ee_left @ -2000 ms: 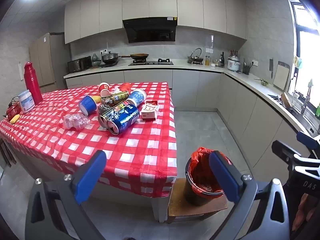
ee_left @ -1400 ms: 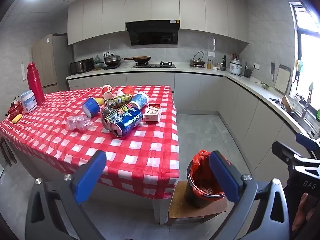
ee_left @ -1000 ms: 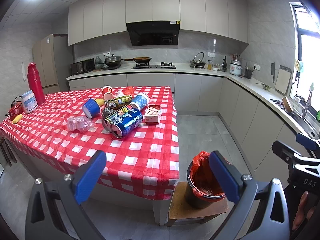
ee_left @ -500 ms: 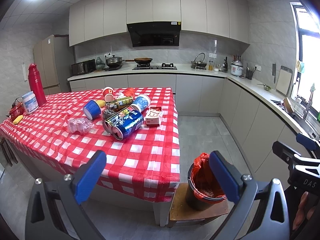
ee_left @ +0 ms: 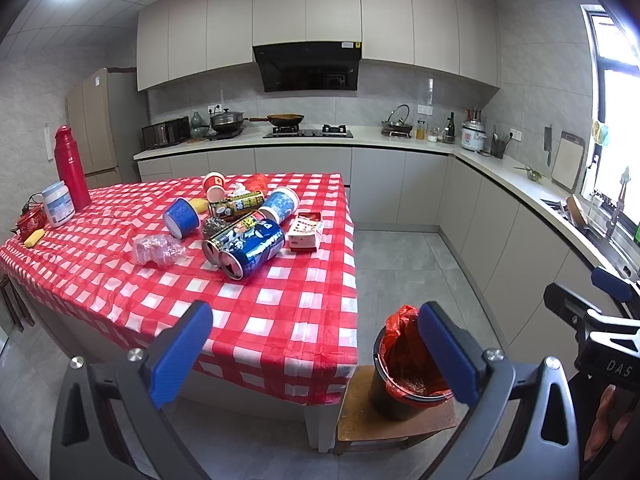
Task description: Collect trash
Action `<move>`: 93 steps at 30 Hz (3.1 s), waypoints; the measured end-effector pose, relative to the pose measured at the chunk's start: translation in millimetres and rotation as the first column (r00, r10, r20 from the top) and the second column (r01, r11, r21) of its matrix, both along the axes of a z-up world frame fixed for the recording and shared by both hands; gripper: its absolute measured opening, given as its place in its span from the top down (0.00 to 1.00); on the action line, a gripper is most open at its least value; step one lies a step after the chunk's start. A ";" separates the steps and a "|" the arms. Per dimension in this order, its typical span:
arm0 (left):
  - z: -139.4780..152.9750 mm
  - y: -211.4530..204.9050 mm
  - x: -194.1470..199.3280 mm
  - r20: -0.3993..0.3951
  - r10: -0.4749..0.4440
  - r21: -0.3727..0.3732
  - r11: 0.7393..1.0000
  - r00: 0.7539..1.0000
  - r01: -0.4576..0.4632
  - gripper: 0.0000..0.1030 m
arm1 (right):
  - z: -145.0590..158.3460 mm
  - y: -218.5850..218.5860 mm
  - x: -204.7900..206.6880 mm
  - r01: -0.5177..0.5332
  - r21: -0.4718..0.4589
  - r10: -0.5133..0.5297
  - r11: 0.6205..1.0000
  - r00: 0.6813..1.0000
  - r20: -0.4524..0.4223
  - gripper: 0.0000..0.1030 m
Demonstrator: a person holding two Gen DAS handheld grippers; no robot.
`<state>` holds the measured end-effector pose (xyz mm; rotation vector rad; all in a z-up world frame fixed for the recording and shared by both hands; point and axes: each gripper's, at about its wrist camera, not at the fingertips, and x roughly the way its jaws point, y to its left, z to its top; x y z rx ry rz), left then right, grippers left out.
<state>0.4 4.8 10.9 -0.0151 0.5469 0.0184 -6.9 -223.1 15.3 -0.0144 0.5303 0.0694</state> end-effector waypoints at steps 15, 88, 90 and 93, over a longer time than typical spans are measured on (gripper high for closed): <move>-2.8 -1.7 4.5 -0.003 0.008 0.003 1.000 1.000 -0.008 0.00 | -2.4 1.2 7.4 -0.013 0.005 0.013 1.000 1.000 -0.001 0.00; -116.1 299.9 273.6 -0.267 -0.051 -0.033 0.999 0.962 0.043 0.21 | -98.6 213.1 348.6 0.070 0.299 0.044 0.952 0.933 -0.356 0.27; -110.0 307.0 272.2 -0.245 -0.022 -0.042 0.999 0.969 0.012 0.23 | -99.7 214.9 354.6 0.071 0.293 0.043 0.954 0.930 -0.365 0.27; -99.6 319.6 266.7 -0.205 0.032 -0.048 0.998 0.978 -0.043 0.23 | -105.0 218.4 366.7 0.070 0.283 0.047 0.956 0.921 -0.387 0.27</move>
